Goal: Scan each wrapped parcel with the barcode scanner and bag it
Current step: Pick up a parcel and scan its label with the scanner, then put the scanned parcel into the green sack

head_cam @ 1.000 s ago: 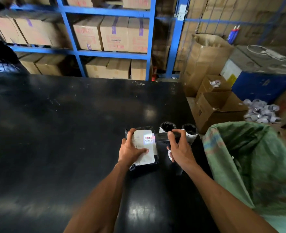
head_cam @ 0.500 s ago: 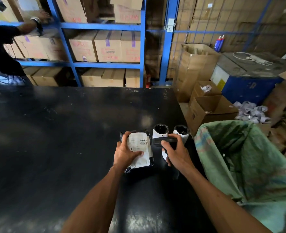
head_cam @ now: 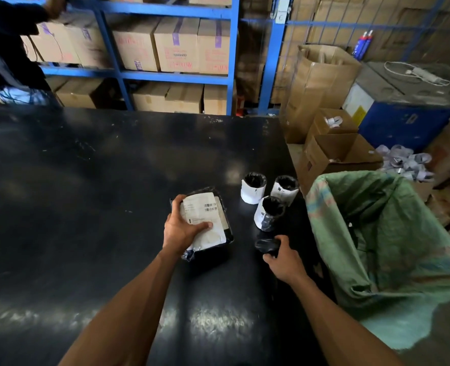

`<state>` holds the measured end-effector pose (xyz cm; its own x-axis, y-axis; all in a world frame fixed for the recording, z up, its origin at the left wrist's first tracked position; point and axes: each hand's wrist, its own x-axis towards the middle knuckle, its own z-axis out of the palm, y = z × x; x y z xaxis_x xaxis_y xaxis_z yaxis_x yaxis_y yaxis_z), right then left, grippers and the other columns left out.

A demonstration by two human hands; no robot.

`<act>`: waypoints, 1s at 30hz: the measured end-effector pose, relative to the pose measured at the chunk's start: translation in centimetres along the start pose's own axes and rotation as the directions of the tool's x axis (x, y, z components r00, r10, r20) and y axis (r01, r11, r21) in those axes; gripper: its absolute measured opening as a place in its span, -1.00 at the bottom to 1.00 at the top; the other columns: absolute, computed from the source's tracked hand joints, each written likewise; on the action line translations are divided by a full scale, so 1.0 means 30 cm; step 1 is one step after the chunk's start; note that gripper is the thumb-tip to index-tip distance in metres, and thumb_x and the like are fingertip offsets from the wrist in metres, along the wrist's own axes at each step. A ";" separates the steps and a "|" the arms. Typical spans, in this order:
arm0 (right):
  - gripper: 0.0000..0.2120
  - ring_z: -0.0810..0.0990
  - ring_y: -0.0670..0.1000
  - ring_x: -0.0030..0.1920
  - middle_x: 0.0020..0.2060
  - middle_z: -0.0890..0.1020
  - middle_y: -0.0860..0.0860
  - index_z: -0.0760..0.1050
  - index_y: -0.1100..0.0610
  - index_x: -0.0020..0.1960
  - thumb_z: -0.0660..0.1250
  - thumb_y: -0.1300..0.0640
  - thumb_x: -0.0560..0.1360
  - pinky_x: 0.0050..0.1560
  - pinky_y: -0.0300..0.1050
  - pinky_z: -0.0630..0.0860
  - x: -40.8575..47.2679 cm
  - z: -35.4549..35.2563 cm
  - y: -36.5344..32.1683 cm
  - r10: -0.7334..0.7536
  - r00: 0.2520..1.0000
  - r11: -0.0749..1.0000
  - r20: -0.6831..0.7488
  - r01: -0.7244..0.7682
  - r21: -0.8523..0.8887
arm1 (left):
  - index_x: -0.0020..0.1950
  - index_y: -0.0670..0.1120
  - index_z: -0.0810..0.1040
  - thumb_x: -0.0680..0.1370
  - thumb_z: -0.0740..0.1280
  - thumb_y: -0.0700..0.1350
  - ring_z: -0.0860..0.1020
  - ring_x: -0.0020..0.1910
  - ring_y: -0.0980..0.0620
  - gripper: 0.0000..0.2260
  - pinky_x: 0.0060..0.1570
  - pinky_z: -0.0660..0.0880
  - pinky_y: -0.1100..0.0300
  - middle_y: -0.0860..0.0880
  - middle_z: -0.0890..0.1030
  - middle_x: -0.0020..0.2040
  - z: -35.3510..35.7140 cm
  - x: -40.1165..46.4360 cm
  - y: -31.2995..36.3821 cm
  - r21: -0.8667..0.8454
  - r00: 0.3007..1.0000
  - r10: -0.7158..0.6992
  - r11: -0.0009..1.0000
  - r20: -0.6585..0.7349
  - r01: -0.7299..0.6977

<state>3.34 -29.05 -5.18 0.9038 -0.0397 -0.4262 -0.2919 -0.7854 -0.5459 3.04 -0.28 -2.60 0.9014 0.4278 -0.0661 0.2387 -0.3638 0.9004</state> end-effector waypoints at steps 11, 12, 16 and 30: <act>-0.39 0.62 0.21 0.14 0.18 0.63 0.18 0.27 0.08 0.44 0.48 0.02 0.51 0.11 -0.04 0.53 -0.039 0.121 0.069 0.066 0.997 0.992 0.048 -0.071 0.103 | 0.23 0.25 0.33 0.19 0.71 0.00 0.60 0.03 0.16 -0.23 -0.13 0.54 0.29 0.18 0.60 0.06 0.012 -0.102 -0.017 0.031 0.999 0.021 0.999 0.043 -0.023; -0.38 0.62 0.21 0.15 0.19 0.62 0.17 0.26 0.06 0.45 0.48 0.01 0.50 0.13 -0.03 0.54 -0.042 0.118 0.067 0.067 0.996 0.992 0.056 -0.073 0.105 | 0.23 0.25 0.33 0.19 0.71 0.00 0.60 0.03 0.15 -0.23 -0.10 0.57 0.24 0.17 0.61 0.06 0.015 -0.105 -0.014 0.033 0.999 0.025 0.999 0.047 -0.027; -0.23 0.56 0.19 0.28 0.29 0.54 0.10 0.13 -0.05 0.54 0.40 -0.18 0.45 0.23 0.02 0.47 -0.058 0.061 0.033 0.064 0.998 0.998 0.016 -0.064 -0.011 | 0.24 0.25 0.35 0.18 0.72 0.00 0.59 0.04 0.17 -0.22 -0.05 0.59 0.17 0.18 0.60 0.06 0.047 -0.100 0.021 0.006 0.997 0.034 0.999 0.068 -0.034; -0.36 0.54 -0.07 0.29 0.35 0.49 -0.18 0.26 -0.31 0.53 0.37 -0.33 0.50 0.36 -0.01 0.51 0.046 -0.398 0.099 -0.019 0.960 0.742 -0.278 0.200 0.640 | 0.33 0.20 0.37 0.48 0.51 0.08 0.68 0.04 0.04 -0.51 -0.08 0.66 0.09 0.02 0.64 0.13 0.587 -0.130 0.428 -0.385 0.901 0.215 0.921 0.376 -0.059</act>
<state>7.44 -38.82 1.22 0.9607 -0.1946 -0.1981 -0.2358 -0.1949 -0.9521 8.97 -21.19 1.64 0.9996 -0.0037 -0.0276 0.0275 -0.0413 0.9988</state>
